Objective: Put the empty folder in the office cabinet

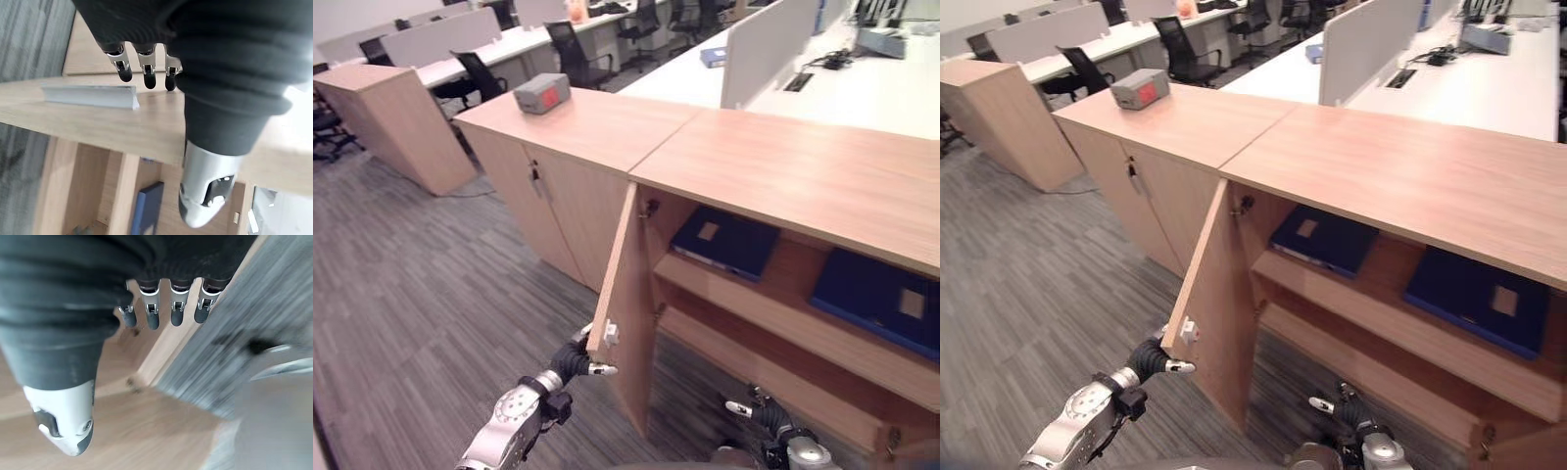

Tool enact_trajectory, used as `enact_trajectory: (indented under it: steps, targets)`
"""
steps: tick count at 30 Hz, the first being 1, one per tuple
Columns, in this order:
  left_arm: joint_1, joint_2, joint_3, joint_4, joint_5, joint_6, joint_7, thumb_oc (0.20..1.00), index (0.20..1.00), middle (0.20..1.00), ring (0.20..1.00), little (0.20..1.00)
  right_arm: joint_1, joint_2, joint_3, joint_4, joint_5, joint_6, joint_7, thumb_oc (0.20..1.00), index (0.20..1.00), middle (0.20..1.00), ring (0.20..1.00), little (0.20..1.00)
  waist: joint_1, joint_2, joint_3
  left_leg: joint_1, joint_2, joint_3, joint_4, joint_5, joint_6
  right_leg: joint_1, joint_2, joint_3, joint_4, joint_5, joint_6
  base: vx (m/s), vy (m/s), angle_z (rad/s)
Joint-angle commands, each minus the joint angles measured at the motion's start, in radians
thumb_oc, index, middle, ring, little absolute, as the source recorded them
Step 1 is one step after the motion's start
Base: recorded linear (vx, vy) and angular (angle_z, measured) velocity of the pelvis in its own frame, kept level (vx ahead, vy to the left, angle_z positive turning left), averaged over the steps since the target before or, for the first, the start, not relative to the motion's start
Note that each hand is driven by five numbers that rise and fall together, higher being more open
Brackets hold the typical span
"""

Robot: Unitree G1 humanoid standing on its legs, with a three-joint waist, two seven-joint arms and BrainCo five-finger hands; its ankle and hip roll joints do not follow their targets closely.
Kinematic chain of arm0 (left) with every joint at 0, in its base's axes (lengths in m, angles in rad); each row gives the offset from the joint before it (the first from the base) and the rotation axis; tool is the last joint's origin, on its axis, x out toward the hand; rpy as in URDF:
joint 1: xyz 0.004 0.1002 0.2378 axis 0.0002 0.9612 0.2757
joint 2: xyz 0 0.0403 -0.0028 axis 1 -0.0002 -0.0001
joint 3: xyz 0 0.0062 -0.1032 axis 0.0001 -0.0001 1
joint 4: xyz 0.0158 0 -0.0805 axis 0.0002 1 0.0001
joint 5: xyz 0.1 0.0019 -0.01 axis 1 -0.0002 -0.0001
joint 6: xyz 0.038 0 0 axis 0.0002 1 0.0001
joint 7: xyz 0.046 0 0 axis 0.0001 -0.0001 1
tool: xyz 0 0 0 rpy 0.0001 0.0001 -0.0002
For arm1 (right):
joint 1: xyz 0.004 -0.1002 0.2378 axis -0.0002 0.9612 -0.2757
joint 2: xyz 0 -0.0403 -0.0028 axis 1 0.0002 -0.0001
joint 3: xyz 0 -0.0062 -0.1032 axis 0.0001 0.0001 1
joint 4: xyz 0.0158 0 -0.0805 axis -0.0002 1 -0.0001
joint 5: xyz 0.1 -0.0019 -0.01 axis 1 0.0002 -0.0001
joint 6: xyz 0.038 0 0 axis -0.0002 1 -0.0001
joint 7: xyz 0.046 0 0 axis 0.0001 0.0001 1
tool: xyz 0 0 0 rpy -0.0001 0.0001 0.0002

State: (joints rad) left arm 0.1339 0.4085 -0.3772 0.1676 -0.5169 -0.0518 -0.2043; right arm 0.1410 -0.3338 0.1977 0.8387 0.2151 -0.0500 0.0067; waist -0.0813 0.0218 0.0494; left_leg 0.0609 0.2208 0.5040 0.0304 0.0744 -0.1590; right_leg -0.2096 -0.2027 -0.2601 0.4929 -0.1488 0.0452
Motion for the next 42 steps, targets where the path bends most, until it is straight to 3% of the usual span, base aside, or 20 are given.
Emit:
enact_trajectory:
  steps: [1, 2, 3, 4, 5, 6, 7, 10, 13, 14, 19, 20, 25, 29, 42]
  targets:
    - [-0.276, -0.112, -0.042, -0.024, -0.075, -0.072, -0.009, 1.0, 1.0, 1.0, 1.0, 1.0, -0.058, -0.031, 0.012, -0.039, 0.018, -0.021, -0.031, 1.0, 1.0, 1.0, 1.0, 1.0, -0.079, 0.023, 0.073, 0.006, 0.044, -0.167, 0.231, 0.019, -0.002, 0.294, 0.078, 0.061, -0.495, 0.095, 0.051, 0.02, -0.015, -0.85]
    - [-0.272, -0.119, -0.048, -0.024, -0.076, -0.072, -0.002, 1.0, 1.0, 1.0, 1.0, 1.0, -0.062, -0.032, 0.015, -0.019, 0.014, -0.017, -0.035, 1.0, 1.0, 1.0, 1.0, 1.0, -0.076, 0.021, 0.073, -0.001, 0.034, -0.212, 0.238, 0.028, -0.001, 0.287, 0.077, 0.088, -0.494, 0.099, 0.052, 0.05, 0.087, -1.74]
    - [-0.272, -0.133, -0.073, -0.033, -0.066, -0.073, -0.003, 1.0, 1.0, 1.0, 1.0, 1.0, -0.07, -0.041, 0.015, 0.016, 0.007, -0.012, -0.04, 1.0, 1.0, 1.0, 1.0, 1.0, -0.063, 0.025, 0.076, -0.003, -0.018, -0.367, 0.155, -0.025, 0.014, 0.275, 0.069, 0.159, -0.511, 0.106, 0.072, 0.07, 0.106, -1.66]
    - [-0.281, -0.139, -0.084, -0.032, -0.06, -0.073, 0.0, 1.0, 1.0, 1.0, 1.0, 1.0, -0.074, -0.044, 0.016, 0.024, 0.004, -0.012, -0.044, 1.0, 1.0, 1.0, 1.0, 1.0, -0.056, 0.023, 0.072, -0.015, -0.046, -0.428, 0.107, -0.051, 0.019, 0.268, 0.065, 0.182, -0.52, 0.111, 0.08, 0.14, 0.101, -1.61]
    - [-0.297, -0.151, -0.101, -0.028, -0.053, -0.078, 0.005, 1.0, 1.0, 1.0, 1.0, 1.0, -0.088, -0.048, 0.027, 0.043, -0.006, -0.011, -0.05, 1.0, 1.0, 1.0, 1.0, 1.0, -0.041, 0.022, 0.07, -0.043, -0.084, -0.55, 0.042, -0.084, 0.022, 0.268, 0.07, 0.231, -0.534, 0.113, 0.088, 0.19, 0.022, -1.27]
    - [-0.321, -0.16, -0.114, -0.024, -0.047, -0.084, 0.011, 1.0, 1.0, 1.0, 1.0, 1.0, -0.114, -0.049, 0.033, 0.067, -0.004, -0.013, -0.056, 1.0, 1.0, 1.0, 1.0, 1.0, -0.028, 0.025, 0.074, -0.083, -0.13, -0.658, 0.008, -0.077, 0.027, 0.267, 0.082, 0.281, -0.536, 0.113, 0.091, 0.18, 0.013, -1.55]
    - [-0.345, -0.169, -0.107, -0.009, -0.036, -0.094, 0.025, 1.0, 1.0, 1.0, 1.0, 1.0, -0.127, -0.039, 0.041, 0.071, 0.003, -0.012, -0.056, 1.0, 1.0, 1.0, 1.0, 1.0, -0.023, 0.027, 0.081, -0.1, -0.152, -0.687, -0.014, -0.066, 0.03, 0.265, 0.097, 0.322, -0.536, 0.109, 0.093, 0.17, 0.042, -0.98]
    - [-0.357, -0.175, -0.09, 0.03, -0.009, -0.111, 0.065, 1.0, 1.0, 1.0, 1.0, 1.0, -0.11, -0.018, 0.064, 0.061, -0.018, -0.006, -0.042, 1.0, 1.0, 1.0, 1.0, 1.0, -0.031, 0.031, 0.062, -0.017, -0.132, -0.615, -0.084, -0.069, 0.045, 0.279, 0.106, 0.378, -0.557, 0.121, 0.097, 0.15, 0.103, -2.13]
    - [-0.388, -0.148, 0.003, 0.126, 0.007, -0.132, 0.128, 1.0, 1.0, 1.0, 1.0, 1.0, -0.093, 0.022, 0.065, 0.038, -0.008, -0.004, -0.033, 1.0, 1.0, 1.0, 1.0, 1.0, -0.048, 0.005, 0.031, 0.042, -0.133, -0.512, -0.111, -0.087, 0.062, 0.274, 0.093, 0.43, -0.561, 0.139, 0.118, 0.16, 0.129, -0.83]
    - [-0.431, -0.109, 0.061, 0.216, 0.045, -0.14, 0.163, 1.0, 1.0, 1.0, 1.0, 1.0, -0.076, 0.032, 0.064, 0.02, -0.01, -0.004, -0.018, 1.0, 1.0, 1.0, 1.0, 1.0, -0.057, -0.006, 0.017, 0.063, -0.138, -0.466, -0.117, -0.096, 0.071, 0.267, 0.088, 0.445, -0.542, 0.135, 0.129, 0.17, 0.16, -0.92]
    - [-0.558, -0.005, 0.146, 0.44, 0.102, -0.145, 0.228, 1.0, 1.0, 1.0, 1.0, 1.0, -0.049, 0.018, 0.058, -0.023, -0.003, -0.011, 0.008, 1.0, 1.0, 1.0, 1.0, 1.0, -0.09, -0.014, -0.002, 0.097, -0.143, -0.399, -0.118, -0.112, 0.081, 0.252, 0.08, 0.47, -0.509, 0.132, 0.153, 0.1, 0.108, -0.47]
    - [-0.633, 0.067, 0.16, 0.547, 0.116, -0.141, 0.231, 1.0, 1.0, 1.0, 1.0, 1.0, -0.049, 0.008, 0.053, -0.016, 0.004, -0.017, 0.017, 1.0, 1.0, 1.0, 1.0, 1.0, -0.105, -0.015, -0.01, 0.104, -0.145, -0.376, -0.118, -0.12, 0.083, 0.241, 0.075, 0.471, -0.497, 0.132, 0.164, 0.08, 0.114, -0.31]
    - [-0.769, 0.188, 0.179, 0.721, 0.075, -0.141, 0.196, 1.0, 1.0, 1.0, 1.0, 1.0, -0.041, -0.01, 0.055, -0.016, 0.018, -0.024, 0.041, 1.0, 1.0, 1.0, 1.0, 1.0, -0.134, -0.023, -0.018, 0.118, -0.148, -0.335, -0.118, -0.133, 0.086, 0.216, 0.068, 0.477, -0.479, 0.142, 0.192, 0.06, 0.087, -0.19]
    - [-0.847, 0.237, 0.169, 0.798, 0.085, -0.142, 0.188, 1.0, 1.0, 1.0, 1.0, 1.0, -0.056, -0.011, 0.064, -0.001, 0.034, -0.029, 0.048, 1.0, 1.0, 1.0, 1.0, 1.0, -0.143, -0.028, -0.019, 0.12, -0.152, -0.314, -0.118, -0.14, 0.088, 0.202, 0.06, 0.477, -0.484, 0.157, 0.21, 0.01, 0.055, -0.21]
    - [-0.865, 0.199, 0.163, 0.786, 0.096, -0.154, 0.206, 1.0, 1.0, 1.0, 1.0, 1.0, -0.053, -0.001, 0.062, -0.002, 0.042, -0.037, 0.047, 1.0, 1.0, 1.0, 1.0, 1.0, -0.139, -0.044, -0.012, 0.113, -0.158, -0.317, -0.118, -0.148, 0.093, 0.187, 0.043, 0.445, -0.485, 0.179, 0.217, -0.01, 0.011, -0.02]
